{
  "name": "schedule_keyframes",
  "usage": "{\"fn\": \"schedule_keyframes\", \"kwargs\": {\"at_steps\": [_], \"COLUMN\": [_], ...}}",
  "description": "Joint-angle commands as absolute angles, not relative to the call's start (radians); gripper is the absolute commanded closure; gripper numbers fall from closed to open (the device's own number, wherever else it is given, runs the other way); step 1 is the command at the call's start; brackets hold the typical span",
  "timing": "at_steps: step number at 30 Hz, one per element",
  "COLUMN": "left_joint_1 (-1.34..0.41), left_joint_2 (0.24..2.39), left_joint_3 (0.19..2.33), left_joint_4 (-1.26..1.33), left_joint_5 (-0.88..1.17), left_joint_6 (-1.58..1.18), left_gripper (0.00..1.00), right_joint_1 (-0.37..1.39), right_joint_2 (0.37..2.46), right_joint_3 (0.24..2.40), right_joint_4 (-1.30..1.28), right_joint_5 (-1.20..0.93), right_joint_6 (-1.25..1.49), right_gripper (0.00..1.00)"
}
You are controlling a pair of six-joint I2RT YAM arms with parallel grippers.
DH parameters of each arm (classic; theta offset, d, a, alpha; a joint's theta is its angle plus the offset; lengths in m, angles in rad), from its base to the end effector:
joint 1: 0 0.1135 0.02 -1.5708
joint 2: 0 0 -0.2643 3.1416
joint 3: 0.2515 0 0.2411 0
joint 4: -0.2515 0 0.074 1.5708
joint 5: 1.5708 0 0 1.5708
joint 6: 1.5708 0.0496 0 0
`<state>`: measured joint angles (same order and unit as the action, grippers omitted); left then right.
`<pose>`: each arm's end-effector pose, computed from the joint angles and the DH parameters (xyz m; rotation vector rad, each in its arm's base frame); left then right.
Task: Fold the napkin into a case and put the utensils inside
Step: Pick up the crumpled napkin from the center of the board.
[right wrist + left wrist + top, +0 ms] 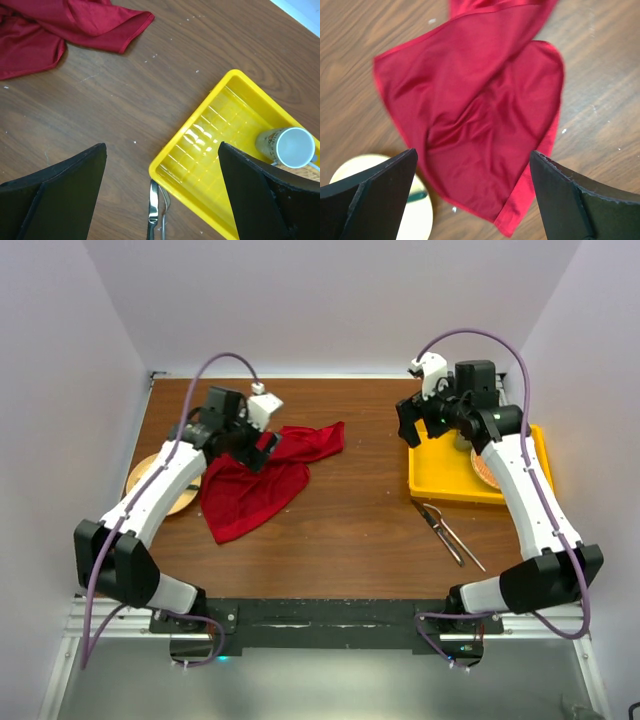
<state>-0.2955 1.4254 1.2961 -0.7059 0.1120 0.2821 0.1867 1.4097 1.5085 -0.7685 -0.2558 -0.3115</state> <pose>0.2890 -0.0938 0.3130 0.7342 2.2890 -0.1409 0.2922 0.0680 0.3814 -0.6809 2.1169 0.2179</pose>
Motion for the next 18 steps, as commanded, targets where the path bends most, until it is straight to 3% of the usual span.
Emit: {"fn": "schedule_keyframes", "kwargs": {"at_steps": [1,10,18], "left_joint_1": [-0.403,-0.615,-0.623], "left_joint_2": [1.495,1.738,1.922], "left_joint_3": [1.319,1.365,1.431], "left_joint_4": [-0.647,-0.609,-0.609], "left_joint_5": [0.083,0.02,0.041], "left_joint_6": [0.337,0.276,0.225], "left_gripper": [0.0,0.0,0.02], "right_joint_1": [0.183,0.184,0.172], "right_joint_2": [1.339,1.284,1.25], "right_joint_3": [1.5,1.474,1.436], "right_joint_4": [-0.73,-0.736,-0.723], "right_joint_5": [-0.233,-0.172,-0.13], "right_joint_6": [-0.305,-0.307,-0.307], "right_gripper": [0.02,0.02,0.02]}}
